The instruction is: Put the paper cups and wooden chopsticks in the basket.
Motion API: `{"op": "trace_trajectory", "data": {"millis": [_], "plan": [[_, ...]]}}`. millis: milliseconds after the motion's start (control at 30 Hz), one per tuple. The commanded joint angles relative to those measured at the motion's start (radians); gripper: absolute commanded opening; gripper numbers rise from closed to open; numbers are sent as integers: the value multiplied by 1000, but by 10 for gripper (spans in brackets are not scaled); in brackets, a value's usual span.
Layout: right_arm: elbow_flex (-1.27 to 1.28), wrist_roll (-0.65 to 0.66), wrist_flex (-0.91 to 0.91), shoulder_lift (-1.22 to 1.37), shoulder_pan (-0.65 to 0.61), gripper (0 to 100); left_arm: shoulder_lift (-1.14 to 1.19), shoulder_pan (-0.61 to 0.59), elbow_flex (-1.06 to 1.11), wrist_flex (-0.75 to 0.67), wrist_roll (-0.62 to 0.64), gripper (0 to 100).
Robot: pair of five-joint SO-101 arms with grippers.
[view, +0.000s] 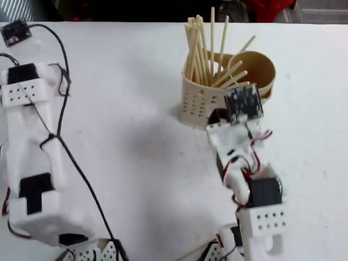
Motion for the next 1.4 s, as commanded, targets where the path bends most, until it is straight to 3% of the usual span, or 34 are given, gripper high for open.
{"op": "trace_trajectory", "data": {"millis": [0, 233, 500, 633, 767, 900, 1033, 1233, 1367], "plan": [[146, 58, 4, -216, 13, 18, -200, 13, -34, 97, -14, 100], [431, 302, 74, -644, 30, 17, -334, 13, -34, 201, -14, 98], [502, 318, 145, -605, 185, 17, -384, 13, -31, 262, -15, 98], [621, 318, 143, -645, 203, 18, -387, 15, 23, 249, -25, 98], [727, 318, 140, -638, 202, 18, -387, 33, 167, 143, -143, 97], [726, 318, 145, -639, 206, 18, -389, 30, 342, -17, -150, 95], [726, 318, 170, -639, 206, 18, -453, 30, 519, -173, -160, 16], [726, 318, 305, -639, 205, 18, -785, 35, 902, -425, -298, 37], [726, 318, 367, -639, 205, 18, -1047, 35, 1224, -678, -387, 38]]}}
